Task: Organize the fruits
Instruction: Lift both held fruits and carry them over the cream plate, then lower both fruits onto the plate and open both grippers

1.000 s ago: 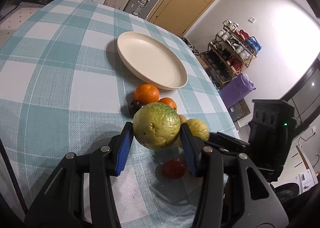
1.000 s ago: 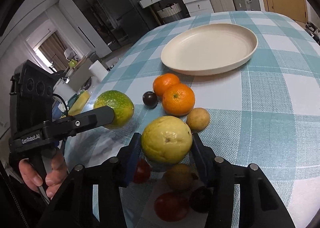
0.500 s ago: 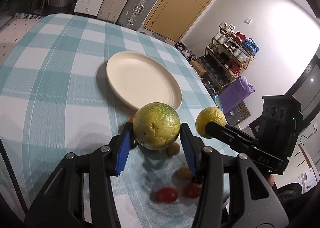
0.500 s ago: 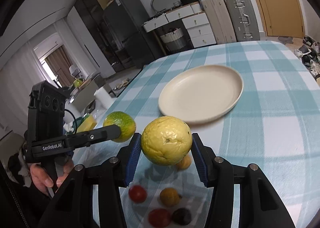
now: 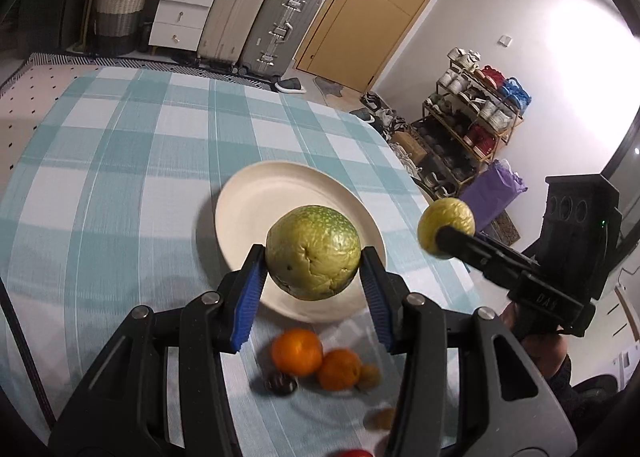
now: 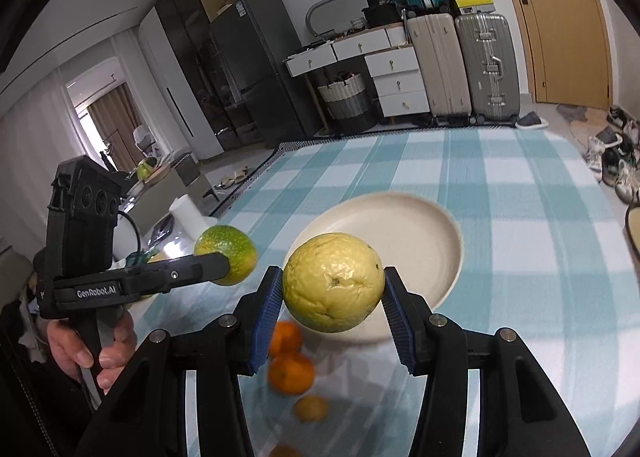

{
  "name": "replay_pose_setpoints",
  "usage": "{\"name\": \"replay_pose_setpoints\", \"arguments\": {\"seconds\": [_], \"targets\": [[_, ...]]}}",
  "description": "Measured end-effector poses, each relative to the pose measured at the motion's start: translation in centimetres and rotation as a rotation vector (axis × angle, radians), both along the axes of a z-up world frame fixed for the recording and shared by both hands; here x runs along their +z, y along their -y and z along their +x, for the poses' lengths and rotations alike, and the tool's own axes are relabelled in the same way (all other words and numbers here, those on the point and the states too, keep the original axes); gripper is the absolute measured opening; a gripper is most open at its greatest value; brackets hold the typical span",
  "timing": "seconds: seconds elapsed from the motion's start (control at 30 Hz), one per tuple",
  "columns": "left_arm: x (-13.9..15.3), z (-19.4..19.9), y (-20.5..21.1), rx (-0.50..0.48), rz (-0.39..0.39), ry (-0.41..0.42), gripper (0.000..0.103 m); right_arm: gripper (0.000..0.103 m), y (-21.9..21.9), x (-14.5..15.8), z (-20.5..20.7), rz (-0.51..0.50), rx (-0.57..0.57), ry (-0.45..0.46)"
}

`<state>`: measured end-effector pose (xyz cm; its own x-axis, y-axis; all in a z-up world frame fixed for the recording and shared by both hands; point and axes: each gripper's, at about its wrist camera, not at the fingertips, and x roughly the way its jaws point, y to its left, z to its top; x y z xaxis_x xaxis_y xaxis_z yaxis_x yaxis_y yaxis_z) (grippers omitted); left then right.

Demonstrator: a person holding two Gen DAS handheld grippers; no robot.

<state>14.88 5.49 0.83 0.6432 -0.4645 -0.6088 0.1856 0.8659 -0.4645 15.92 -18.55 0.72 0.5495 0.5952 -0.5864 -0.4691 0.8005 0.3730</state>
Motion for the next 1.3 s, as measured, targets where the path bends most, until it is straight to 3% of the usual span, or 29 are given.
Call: {"name": "replay_pose_setpoints", "arguments": {"seconds": [0.13, 0.23, 0.33, 0.57, 0.87, 1.13, 1.23, 1.3], "targets": [[0.5, 2.9, -0.4, 0.013, -0.005, -0.015, 0.045, 0.051, 0.5, 0.4, 3.0, 0.006, -0.022, 0.003], [0.6, 5.0, 0.4, 0.013, 0.069, -0.014, 0.045, 0.051, 0.2, 0.5, 5.2, 0.004, -0.027, 0.001], [0.1, 7.2, 0.7, 0.0, 0.074, -0.037, 0.045, 0.051, -0.5, 0.2, 7.3, 0.002, -0.024, 0.005], [-3.2, 11.3, 2.0, -0.021, 0.144, -0.083, 0.045, 0.051, -2.8, -3.5, 11.4, -0.044, -0.012, -0.063], [-6.4, 14.8, 3.1, -0.052, 0.146, -0.141, 0.045, 0.051, -4.0, -8.3, 14.0, -0.081, -0.006, -0.173], [-6.8, 16.0, 3.3, -0.043, 0.15, -0.135, 0.045, 0.051, -5.0, -9.4, 14.5, -0.105, -0.005, -0.167], [-5.9, 15.8, 3.7, -0.045, 0.163, -0.112, 0.052, 0.055, -5.0, -8.9, 14.3, -0.102, -0.021, -0.144], [-5.2, 15.3, 3.6, -0.027, 0.174, -0.092, 0.064, 0.064, -4.8, -8.3, 13.9, -0.126, -0.048, -0.111]]}}
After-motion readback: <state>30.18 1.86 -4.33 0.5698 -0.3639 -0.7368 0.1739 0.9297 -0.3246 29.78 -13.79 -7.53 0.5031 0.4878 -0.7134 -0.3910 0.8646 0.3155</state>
